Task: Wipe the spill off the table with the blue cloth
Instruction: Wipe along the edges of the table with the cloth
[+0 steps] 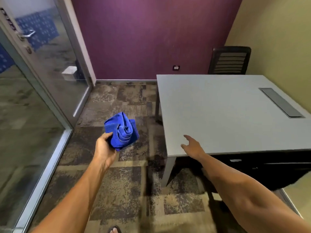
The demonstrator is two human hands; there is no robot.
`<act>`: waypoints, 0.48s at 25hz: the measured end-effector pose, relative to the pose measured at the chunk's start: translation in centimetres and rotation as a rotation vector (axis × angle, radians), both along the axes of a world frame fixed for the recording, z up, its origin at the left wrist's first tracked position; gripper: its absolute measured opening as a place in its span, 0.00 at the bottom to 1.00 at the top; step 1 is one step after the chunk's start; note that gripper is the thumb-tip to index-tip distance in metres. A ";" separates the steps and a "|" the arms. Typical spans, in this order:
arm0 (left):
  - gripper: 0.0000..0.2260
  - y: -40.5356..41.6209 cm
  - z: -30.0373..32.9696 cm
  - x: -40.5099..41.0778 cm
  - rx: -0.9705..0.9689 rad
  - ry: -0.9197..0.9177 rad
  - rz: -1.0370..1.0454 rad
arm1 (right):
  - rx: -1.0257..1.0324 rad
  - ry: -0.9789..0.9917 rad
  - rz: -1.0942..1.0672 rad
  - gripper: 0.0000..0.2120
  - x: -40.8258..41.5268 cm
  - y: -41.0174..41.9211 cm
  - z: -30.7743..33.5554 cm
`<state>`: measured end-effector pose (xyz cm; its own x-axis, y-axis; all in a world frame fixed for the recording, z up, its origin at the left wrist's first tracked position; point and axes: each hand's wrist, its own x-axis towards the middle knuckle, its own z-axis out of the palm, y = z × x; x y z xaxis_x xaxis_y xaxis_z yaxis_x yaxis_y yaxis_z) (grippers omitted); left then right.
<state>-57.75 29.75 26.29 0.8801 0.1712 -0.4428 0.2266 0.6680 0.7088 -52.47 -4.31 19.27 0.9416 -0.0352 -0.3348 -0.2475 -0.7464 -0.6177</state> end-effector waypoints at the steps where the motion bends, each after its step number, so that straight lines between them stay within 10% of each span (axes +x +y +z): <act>1: 0.21 1.0 0.4 1.2 -0.033 -0.016 -0.039 | -0.003 -0.012 -0.043 0.28 0.4 0.7 0.3; 12: 0.27 9.5 1.0 12.7 -0.107 -0.057 -0.362 | 0.010 0.010 -0.308 0.29 0.2 8.8 0.4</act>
